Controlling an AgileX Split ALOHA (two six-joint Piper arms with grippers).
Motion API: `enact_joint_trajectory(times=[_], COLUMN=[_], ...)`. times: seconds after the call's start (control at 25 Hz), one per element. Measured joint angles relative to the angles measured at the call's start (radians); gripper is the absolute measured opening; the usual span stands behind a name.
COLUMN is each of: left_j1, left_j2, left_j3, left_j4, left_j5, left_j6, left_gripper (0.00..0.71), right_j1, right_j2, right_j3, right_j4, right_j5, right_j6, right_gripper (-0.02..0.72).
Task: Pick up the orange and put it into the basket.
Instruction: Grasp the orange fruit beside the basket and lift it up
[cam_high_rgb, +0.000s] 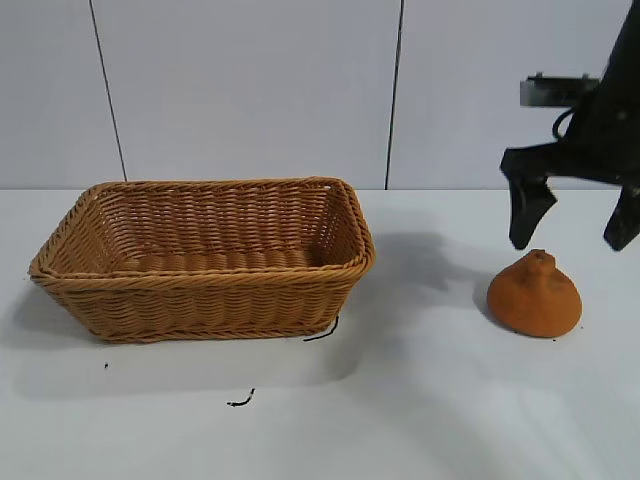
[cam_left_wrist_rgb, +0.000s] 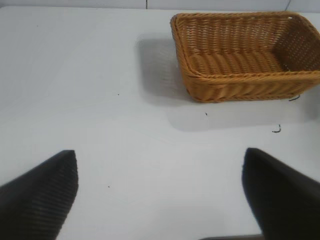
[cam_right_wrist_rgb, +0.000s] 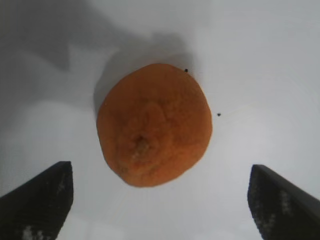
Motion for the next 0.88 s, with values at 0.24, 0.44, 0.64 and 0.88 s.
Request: enact_joint_trajectory(times=[0.24, 0.44, 0.64, 0.88], left_j1=[0.000, 0.000, 0.000, 0.000], left_j2=[0.000, 0.000, 0.000, 0.000], left_j3=[0.000, 0.000, 0.000, 0.000], left_j4=[0.000, 0.000, 0.000, 0.000], left_j5=[0.000, 0.000, 0.000, 0.000], left_j6=[0.000, 0.000, 0.000, 0.000], left_gripper=[0.639, 0.639, 0.639, 0.639], right_j1=[0.000, 0.000, 0.000, 0.007], right_j2=[-0.006, -0.045, -0.091, -0.138], right_j3=[-0.001, -0.018, -0.117, -0.344], right_j4=[-0.006, -0.051, -0.054, -0.008], right_j5=[-0.027, -0.023, 0.036, 0.170], right_j6=[0.000, 0.003, 0.005, 0.006], right_gripper=[0.442, 0.071, 0.025, 0.025])
